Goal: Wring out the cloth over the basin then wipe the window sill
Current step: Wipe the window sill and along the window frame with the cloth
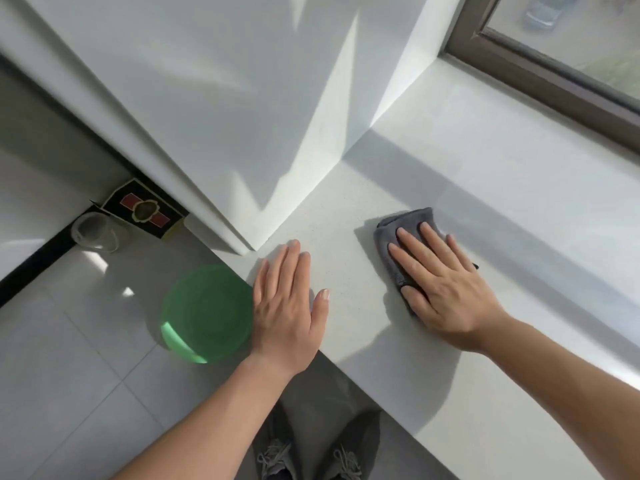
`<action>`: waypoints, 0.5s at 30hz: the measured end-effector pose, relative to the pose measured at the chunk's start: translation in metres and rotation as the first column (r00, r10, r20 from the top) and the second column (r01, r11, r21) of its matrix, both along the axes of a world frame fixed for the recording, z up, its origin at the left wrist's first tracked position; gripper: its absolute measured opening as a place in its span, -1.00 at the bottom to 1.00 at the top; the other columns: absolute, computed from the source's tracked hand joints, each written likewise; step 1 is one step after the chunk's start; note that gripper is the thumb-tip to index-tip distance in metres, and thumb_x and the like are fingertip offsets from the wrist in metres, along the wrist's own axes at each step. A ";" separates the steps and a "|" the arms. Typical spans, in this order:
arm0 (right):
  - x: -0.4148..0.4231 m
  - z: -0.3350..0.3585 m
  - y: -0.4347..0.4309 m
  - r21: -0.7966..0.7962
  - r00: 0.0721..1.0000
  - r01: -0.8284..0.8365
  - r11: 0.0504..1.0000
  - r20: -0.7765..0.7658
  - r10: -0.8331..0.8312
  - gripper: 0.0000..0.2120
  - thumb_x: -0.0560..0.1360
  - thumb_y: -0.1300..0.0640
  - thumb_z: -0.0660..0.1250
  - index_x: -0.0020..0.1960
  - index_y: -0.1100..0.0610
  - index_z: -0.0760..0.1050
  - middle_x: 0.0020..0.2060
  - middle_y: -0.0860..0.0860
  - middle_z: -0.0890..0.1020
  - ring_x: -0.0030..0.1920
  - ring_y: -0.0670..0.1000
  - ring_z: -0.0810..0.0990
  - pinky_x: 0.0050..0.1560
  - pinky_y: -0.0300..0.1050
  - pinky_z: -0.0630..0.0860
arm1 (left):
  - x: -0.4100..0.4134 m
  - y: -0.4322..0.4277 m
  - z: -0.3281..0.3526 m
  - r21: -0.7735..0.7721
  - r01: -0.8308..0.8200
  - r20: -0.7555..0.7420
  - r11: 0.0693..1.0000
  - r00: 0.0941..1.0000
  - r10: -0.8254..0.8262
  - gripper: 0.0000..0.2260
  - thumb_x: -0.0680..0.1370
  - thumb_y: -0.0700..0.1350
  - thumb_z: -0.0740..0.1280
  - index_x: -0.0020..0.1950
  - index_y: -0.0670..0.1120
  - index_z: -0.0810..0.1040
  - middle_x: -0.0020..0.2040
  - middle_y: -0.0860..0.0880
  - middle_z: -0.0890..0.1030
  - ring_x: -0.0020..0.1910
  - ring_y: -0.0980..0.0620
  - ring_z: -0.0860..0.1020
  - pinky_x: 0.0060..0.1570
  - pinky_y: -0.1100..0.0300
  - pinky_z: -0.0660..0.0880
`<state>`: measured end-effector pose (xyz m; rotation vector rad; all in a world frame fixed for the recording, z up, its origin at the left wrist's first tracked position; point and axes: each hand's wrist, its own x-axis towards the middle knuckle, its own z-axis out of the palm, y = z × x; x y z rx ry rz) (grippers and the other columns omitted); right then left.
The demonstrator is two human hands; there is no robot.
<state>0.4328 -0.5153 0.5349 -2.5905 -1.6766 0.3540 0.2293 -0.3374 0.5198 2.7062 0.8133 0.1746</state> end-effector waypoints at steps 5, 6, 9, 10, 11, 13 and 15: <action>-0.077 0.008 -0.017 0.016 0.987 0.149 0.989 -0.066 -0.148 -0.38 0.62 -0.12 0.01 0.64 -0.01 0.00 0.63 -0.02 0.01 0.62 0.15 -0.16 0.58 0.23 -0.12 | -0.002 0.002 0.001 -0.036 0.018 -0.003 0.999 1.000 -0.018 -0.42 0.64 0.10 -0.06 0.55 -0.20 0.24 0.61 -0.13 0.14 0.60 -0.05 0.02 0.56 -0.09 -0.12; -0.100 0.009 -0.030 0.025 0.994 0.090 0.996 -0.063 -0.088 -0.39 0.62 -0.10 0.04 0.63 0.01 0.05 0.63 -0.02 0.04 0.62 0.17 -0.10 0.57 0.26 -0.06 | -0.001 0.003 0.002 -0.044 0.028 -0.002 0.999 1.000 -0.029 -0.41 0.64 0.11 -0.08 0.56 -0.20 0.22 0.61 -0.13 0.12 0.61 -0.03 -0.01 0.56 -0.08 -0.14; -0.126 0.007 -0.062 0.022 0.997 0.074 0.997 -0.037 -0.073 -0.40 0.60 -0.09 0.10 0.61 0.00 0.12 0.62 -0.03 0.12 0.62 0.17 0.01 0.52 0.29 0.07 | -0.009 0.008 0.001 -0.077 0.083 -0.003 0.994 0.996 -0.084 -0.39 0.64 0.14 -0.14 0.59 -0.18 0.15 0.63 -0.11 0.04 0.61 0.00 -0.10 0.56 -0.04 -0.20; -0.128 0.006 -0.064 0.008 0.993 0.112 0.994 -0.033 -0.112 -0.40 0.60 -0.09 0.09 0.61 -0.01 0.12 0.62 -0.03 0.13 0.62 0.16 0.01 0.52 0.29 0.07 | -0.014 0.009 0.000 -0.080 0.105 -0.003 0.991 0.994 -0.106 -0.39 0.65 0.14 -0.15 0.59 -0.18 0.13 0.63 -0.11 0.02 0.61 0.00 -0.12 0.56 -0.04 -0.21; -0.129 0.006 -0.061 0.000 0.987 0.154 0.988 -0.037 -0.154 -0.39 0.60 -0.10 0.09 0.62 -0.01 0.11 0.62 -0.02 0.13 0.62 0.16 0.00 0.52 0.30 0.06 | -0.019 0.010 -0.001 -0.077 0.126 -0.001 0.989 0.992 -0.126 -0.39 0.65 0.15 -0.16 0.60 -0.18 0.12 0.63 -0.12 0.01 0.61 -0.02 -0.13 0.56 -0.05 -0.21; -0.128 0.007 -0.039 0.004 0.977 0.209 0.978 -0.042 -0.209 -0.38 0.60 -0.11 0.06 0.62 -0.03 0.06 0.62 -0.02 0.11 0.62 0.15 -0.05 0.54 0.28 -0.01 | -0.030 0.011 -0.002 -0.078 0.155 0.018 0.985 0.988 -0.154 -0.38 0.65 0.15 -0.17 0.60 -0.21 0.09 0.63 -0.15 0.00 0.61 -0.06 -0.12 0.55 -0.09 -0.18; -0.126 0.005 -0.001 0.029 0.977 0.208 0.978 -0.059 -0.206 -0.39 0.61 -0.12 0.04 0.63 -0.05 0.04 0.62 -0.05 0.07 0.62 0.13 -0.11 0.56 0.26 -0.07 | -0.040 0.012 -0.003 -0.125 0.153 0.083 0.980 0.986 -0.143 -0.38 0.66 0.14 -0.12 0.59 -0.25 0.08 0.62 -0.20 0.03 0.61 -0.12 -0.06 0.55 -0.14 -0.08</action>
